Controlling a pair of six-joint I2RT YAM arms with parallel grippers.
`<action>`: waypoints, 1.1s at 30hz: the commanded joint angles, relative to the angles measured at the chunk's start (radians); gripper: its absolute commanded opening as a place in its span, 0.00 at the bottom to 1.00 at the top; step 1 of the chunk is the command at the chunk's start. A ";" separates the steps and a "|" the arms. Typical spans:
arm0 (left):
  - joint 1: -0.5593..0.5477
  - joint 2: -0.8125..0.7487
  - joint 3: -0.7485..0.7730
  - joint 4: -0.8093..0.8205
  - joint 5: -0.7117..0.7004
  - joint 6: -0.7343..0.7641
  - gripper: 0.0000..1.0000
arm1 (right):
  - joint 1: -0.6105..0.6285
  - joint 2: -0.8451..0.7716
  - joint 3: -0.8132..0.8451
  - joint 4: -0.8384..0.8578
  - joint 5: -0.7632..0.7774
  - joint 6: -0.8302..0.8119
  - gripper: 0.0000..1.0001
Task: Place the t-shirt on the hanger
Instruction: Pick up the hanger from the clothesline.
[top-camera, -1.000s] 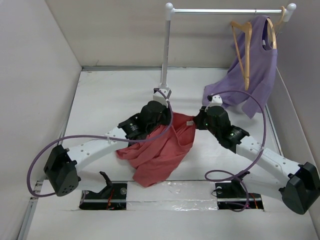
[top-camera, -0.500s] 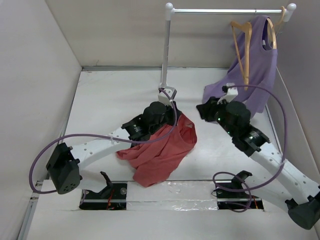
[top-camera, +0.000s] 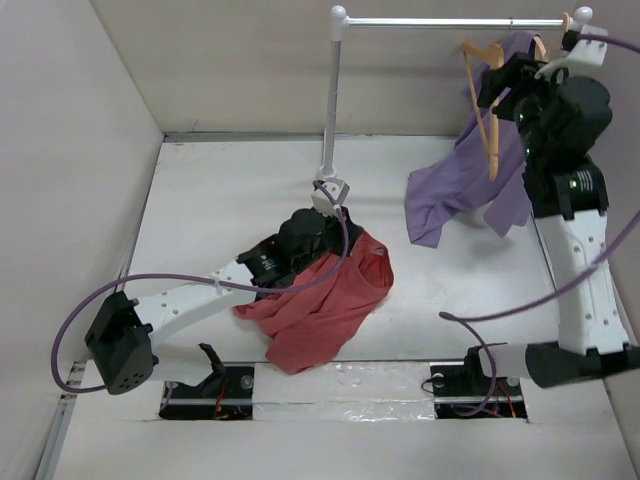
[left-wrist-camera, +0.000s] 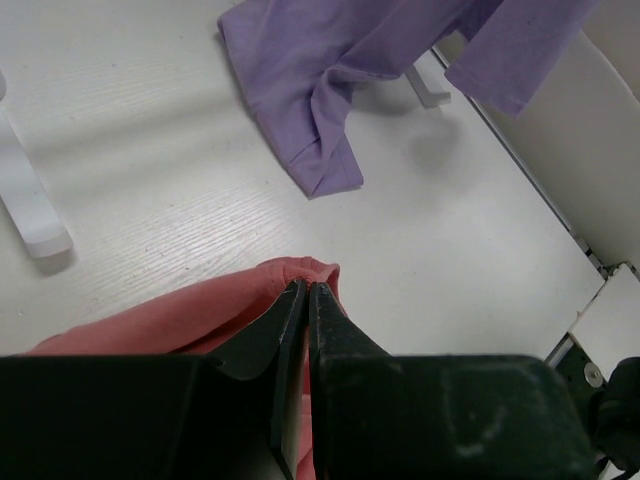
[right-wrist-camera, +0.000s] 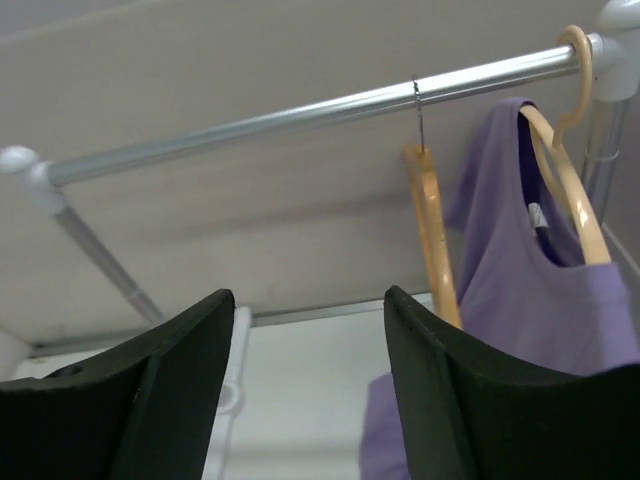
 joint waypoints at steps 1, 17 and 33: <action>-0.001 -0.060 -0.019 0.071 0.027 -0.010 0.00 | -0.086 0.122 0.101 -0.138 -0.054 -0.051 0.72; -0.020 -0.089 -0.083 0.097 0.072 -0.026 0.00 | -0.209 0.479 0.294 -0.160 -0.121 -0.063 0.60; -0.020 -0.057 -0.072 0.100 0.080 -0.029 0.00 | -0.178 0.430 0.173 0.040 -0.050 -0.075 0.00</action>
